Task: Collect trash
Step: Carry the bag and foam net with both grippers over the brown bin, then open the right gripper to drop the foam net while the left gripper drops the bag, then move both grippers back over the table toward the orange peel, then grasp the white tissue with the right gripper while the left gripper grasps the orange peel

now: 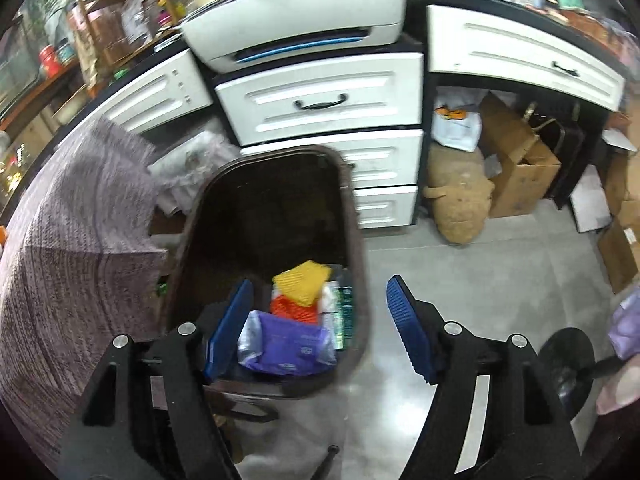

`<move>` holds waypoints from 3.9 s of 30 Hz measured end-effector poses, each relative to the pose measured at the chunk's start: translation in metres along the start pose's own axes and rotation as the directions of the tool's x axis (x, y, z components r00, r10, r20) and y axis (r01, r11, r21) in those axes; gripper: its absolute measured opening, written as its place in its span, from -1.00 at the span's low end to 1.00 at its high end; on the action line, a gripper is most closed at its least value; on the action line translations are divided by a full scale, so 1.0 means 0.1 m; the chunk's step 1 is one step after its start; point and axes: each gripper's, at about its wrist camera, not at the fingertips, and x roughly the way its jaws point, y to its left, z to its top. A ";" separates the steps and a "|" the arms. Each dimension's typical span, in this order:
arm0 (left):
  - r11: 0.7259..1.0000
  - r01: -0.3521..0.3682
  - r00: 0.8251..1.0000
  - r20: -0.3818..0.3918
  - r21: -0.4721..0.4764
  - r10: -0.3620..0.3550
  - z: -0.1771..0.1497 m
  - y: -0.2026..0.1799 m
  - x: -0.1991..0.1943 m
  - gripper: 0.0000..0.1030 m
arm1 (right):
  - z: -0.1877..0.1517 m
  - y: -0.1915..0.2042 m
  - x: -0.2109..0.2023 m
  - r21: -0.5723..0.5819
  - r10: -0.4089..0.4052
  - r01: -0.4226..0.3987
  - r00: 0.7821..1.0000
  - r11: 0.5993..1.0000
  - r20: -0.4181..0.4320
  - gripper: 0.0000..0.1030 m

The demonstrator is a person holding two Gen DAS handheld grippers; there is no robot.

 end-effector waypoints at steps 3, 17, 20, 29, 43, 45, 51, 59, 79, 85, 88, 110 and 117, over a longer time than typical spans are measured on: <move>1.000 0.005 0.999 -0.043 0.020 -0.005 -0.03 -0.11 0.21 -0.19 | 0.01 -0.20 -0.08 0.027 -0.053 0.052 0.998 0.998 0.027 0.37; 0.993 -0.021 0.982 -0.182 0.118 0.043 -0.24 -0.42 0.87 -0.19 | -0.02 -0.84 -0.12 0.173 -0.140 0.133 0.990 0.976 0.025 0.38; 0.990 -0.024 0.978 -0.201 0.138 0.051 -0.27 -0.46 0.96 -0.19 | -0.02 -0.86 -0.12 0.176 -0.142 0.136 0.990 0.975 0.021 0.38; 0.992 -0.022 0.969 -0.241 0.126 0.053 -0.34 -0.46 1.10 0.63 | 0.00 -0.92 -0.18 0.183 -0.150 0.143 0.988 0.973 0.030 0.38; 0.989 0.057 0.987 -0.157 0.137 -0.035 -0.26 -0.57 0.47 0.88 | 0.04 -0.82 -0.21 0.168 -0.124 0.117 0.992 0.979 0.032 0.48; 0.990 0.066 0.991 -0.128 0.125 -0.049 -0.24 -0.54 0.32 0.89 | 0.04 -0.77 -0.22 0.162 -0.111 0.104 0.993 0.981 0.034 0.48; 0.991 0.029 0.998 -0.052 0.127 -0.023 -0.19 -0.40 -0.04 0.89 | 0.09 -0.51 -0.29 0.109 -0.068 0.062 0.997 0.992 0.048 0.48; 0.997 -0.049 0.998 0.039 0.053 0.047 -0.17 0.08 -0.50 0.89 | 0.16 0.08 -0.46 -0.010 0.032 -0.031 0.997 0.999 0.077 0.55; 0.883 -0.358 0.916 0.069 -0.303 0.395 -0.41 2.02 -1.45 0.89 | 0.14 1.95 -0.94 -0.352 0.372 -0.338 0.928 0.873 0.032 0.64; 0.837 -0.397 0.893 0.050 -0.377 0.447 -0.32 2.54 -1.53 0.89 | 0.03 2.43 -1.01 -0.441 0.416 -0.375 0.909 0.815 -0.005 0.64; 0.817 -0.421 0.881 0.036 -0.393 0.471 -0.24 2.76 -1.50 0.89 | 0.00 2.57 -1.03 -0.469 0.424 -0.380 0.905 0.797 -0.012 0.64; 0.746 -0.366 0.905 -0.023 -0.557 0.426 -0.36 3.46 -1.65 0.89 | -0.04 4.83 -0.32 -0.773 0.418 -0.497 0.846 0.394 -0.331 -0.10; 0.751 -0.367 0.907 -0.032 -0.549 0.420 -0.36 3.50 -1.62 0.89 | -0.06 4.89 -0.30 -0.772 0.432 -0.523 0.827 0.361 -0.359 -0.82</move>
